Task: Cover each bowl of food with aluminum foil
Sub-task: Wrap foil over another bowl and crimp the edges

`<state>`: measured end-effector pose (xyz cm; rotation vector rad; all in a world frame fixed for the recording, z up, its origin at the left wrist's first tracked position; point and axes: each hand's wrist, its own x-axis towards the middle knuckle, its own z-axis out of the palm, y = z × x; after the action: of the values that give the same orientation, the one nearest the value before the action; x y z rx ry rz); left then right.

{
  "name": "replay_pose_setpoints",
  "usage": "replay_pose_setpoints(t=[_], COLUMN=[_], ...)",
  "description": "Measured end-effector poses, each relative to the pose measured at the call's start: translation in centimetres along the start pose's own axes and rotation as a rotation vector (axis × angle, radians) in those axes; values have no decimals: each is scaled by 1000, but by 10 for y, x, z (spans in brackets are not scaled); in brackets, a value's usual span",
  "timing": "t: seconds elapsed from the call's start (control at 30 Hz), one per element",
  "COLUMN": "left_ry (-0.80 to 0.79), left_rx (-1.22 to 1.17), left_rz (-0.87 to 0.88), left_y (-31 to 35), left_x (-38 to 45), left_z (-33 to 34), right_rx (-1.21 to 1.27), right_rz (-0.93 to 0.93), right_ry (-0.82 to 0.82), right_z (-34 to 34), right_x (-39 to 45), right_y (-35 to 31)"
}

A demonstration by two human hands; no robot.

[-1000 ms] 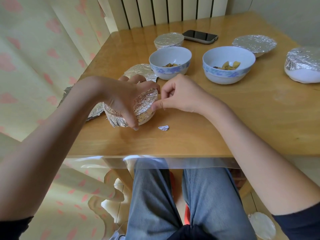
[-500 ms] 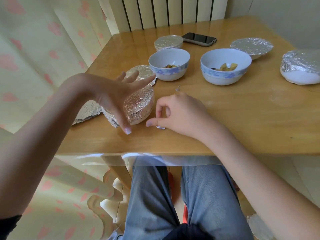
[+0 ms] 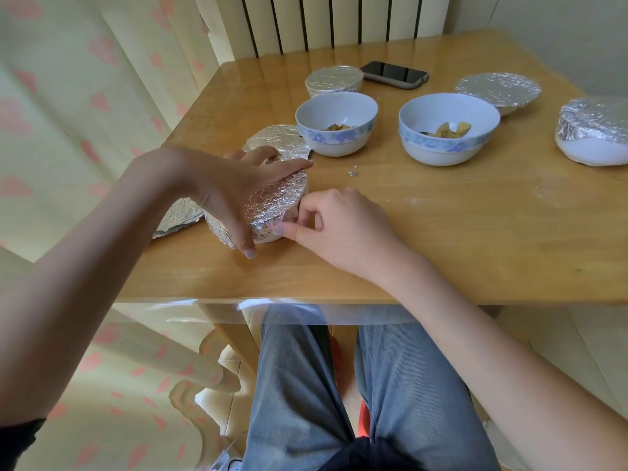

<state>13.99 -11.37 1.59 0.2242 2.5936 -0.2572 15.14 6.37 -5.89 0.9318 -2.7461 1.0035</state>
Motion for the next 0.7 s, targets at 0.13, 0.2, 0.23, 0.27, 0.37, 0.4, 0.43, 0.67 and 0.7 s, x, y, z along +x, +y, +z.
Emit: replay_pose_setpoints(t=[0.13, 0.2, 0.23, 0.27, 0.37, 0.4, 0.43, 0.67, 0.7], left_ry=[-9, -16, -17, -15, 0, 5, 11, 15, 13], left_rx=[0, -8, -10, -9, -3, -7, -10, -3, 1], left_rz=[-9, -13, -11, -10, -9, -8, -5, -10, -8], left_y=[-1, -1, -1, 0, 0, 0, 0, 1, 1], left_x=[1, 1, 0, 0, -1, -2, -2, -3, -2], left_z=[1, 0, 0, 1, 1, 0, 1, 0, -1], right_rx=[79, 99, 94, 81, -3, -27, -40, 20, 84], right_rz=[0, -6, -7, -5, 18, 27, 34, 4, -20], right_ry=[-63, -87, -98, -108, -118, -115, -119, -171, -185], right_z=[-4, -5, -6, -6, -15, -19, -22, -22, -22], right_x=[5, 9, 10, 11, 20, 25, 31, 45, 44], right_y=[5, 7, 7, 8, 8, 9, 10, 19, 22])
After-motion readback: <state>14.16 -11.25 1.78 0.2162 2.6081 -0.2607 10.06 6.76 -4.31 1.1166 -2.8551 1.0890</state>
